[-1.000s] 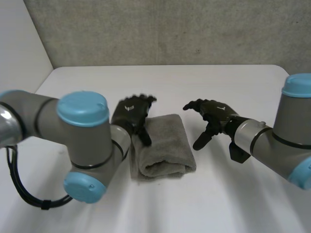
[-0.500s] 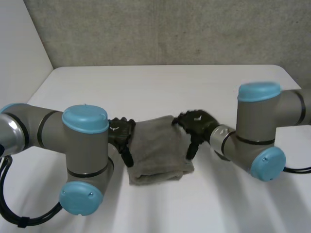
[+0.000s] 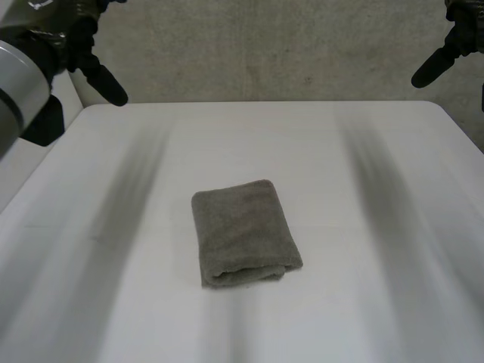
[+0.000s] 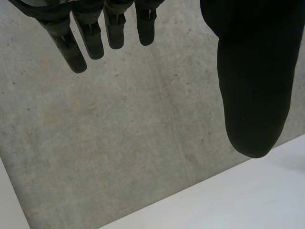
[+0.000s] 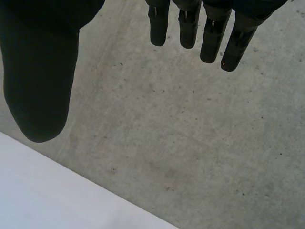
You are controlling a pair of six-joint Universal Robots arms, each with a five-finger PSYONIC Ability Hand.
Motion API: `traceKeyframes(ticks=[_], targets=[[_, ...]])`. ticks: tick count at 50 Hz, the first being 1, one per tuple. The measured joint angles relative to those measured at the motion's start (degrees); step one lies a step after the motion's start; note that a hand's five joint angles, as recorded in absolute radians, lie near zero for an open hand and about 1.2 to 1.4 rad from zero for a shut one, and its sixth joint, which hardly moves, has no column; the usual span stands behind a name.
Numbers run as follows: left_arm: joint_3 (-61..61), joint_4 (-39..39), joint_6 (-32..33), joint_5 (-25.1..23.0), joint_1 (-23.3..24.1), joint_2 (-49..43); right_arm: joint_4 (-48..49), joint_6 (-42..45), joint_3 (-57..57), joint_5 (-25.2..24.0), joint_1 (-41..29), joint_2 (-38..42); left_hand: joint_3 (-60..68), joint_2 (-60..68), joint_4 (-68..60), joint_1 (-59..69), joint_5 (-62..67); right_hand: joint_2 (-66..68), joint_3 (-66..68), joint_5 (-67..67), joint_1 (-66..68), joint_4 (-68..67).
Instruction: Fold the towel.
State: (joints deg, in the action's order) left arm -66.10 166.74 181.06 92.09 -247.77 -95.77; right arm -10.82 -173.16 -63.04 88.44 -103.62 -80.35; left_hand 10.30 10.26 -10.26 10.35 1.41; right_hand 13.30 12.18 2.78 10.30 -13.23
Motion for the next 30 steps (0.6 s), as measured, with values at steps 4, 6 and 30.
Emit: traceKeyframes(ticks=[4,6,30], targets=[[-0.04,-0.92,-0.36,-1.0,-0.51,0.92,-1.15,0.22,-0.02,-0.53,-0.1,-0.14,-0.27,-0.23,0.23,-0.1,0.0,0.0,0.0,0.0,0.0,0.0],[-0.27,-1.14,-0.89,-1.27,-0.41,1.36,-1.66,0.39,-0.4,-1.39,-0.25,-0.08,-0.27,-0.26,0.26,-0.11,0.0,0.0,0.0,0.0,0.0,0.0],[-4.06,-0.43,-2.92,-1.63,0.29,1.1,-2.69,0.99,-4.2,-10.25,-0.51,-0.01,-0.76,-0.77,0.69,-0.49,0.0,0.0,0.0,0.0,0.0,0.0]])
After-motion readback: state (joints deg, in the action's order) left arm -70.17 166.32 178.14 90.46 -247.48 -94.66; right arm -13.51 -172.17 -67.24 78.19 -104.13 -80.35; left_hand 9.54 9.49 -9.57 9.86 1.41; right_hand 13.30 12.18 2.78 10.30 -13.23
